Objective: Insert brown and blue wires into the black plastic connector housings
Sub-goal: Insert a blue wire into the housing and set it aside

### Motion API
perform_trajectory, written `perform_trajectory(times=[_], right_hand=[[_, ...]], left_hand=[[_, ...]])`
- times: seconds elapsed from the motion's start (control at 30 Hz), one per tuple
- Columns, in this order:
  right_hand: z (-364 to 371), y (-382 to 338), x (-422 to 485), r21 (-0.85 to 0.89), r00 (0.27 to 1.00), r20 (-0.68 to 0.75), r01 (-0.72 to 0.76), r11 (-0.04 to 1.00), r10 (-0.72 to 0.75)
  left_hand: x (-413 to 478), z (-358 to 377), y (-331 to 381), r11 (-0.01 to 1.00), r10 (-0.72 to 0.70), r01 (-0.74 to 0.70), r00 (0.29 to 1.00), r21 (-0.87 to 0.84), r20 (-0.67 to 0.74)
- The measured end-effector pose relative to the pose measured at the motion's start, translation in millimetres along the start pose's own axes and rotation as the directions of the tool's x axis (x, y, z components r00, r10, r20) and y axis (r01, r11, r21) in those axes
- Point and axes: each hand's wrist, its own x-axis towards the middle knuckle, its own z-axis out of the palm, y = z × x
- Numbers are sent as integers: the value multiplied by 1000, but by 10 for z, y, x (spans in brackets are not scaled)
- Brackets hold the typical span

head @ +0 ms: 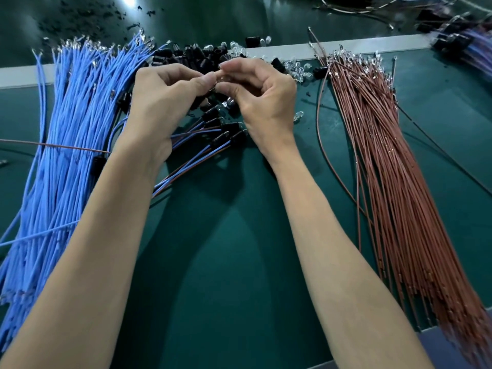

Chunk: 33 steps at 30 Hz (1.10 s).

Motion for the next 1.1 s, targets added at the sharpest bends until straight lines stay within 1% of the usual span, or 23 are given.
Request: perform_trajectory(times=[0.1,0.27,0.5,0.73,0.83,0.97,1.1], right_hand=[[6,-13,-4,6,1000,1,1,1000,-1],[-17,-24,-1,25,1000,20,-12,1000,12],[-77,-19,17,5,994,100,-38,999,38],[-72,-29,5,9,994,103,-21,1000,20],[-68,-27,2,16,994,108,-19,1000,17],[-56,-29,2,38,995,96,-36,999,33],[-50,-6,6,35,996,75,-53,998,50]], left_hand=[[15,-28,3,998,-65,65,998,-12,10],[22,-52,-6,991,-114,118,991,-55,73],[43,-90,-44,988,-142,151,977,-45,160],[61,-121,-38,977,-155,181,966,-114,207],[53,-121,-30,977,-166,189,964,-98,206],[51,-100,-35,973,-183,201,971,-112,155],[33,-69,-30,973,-172,196,967,-122,186]])
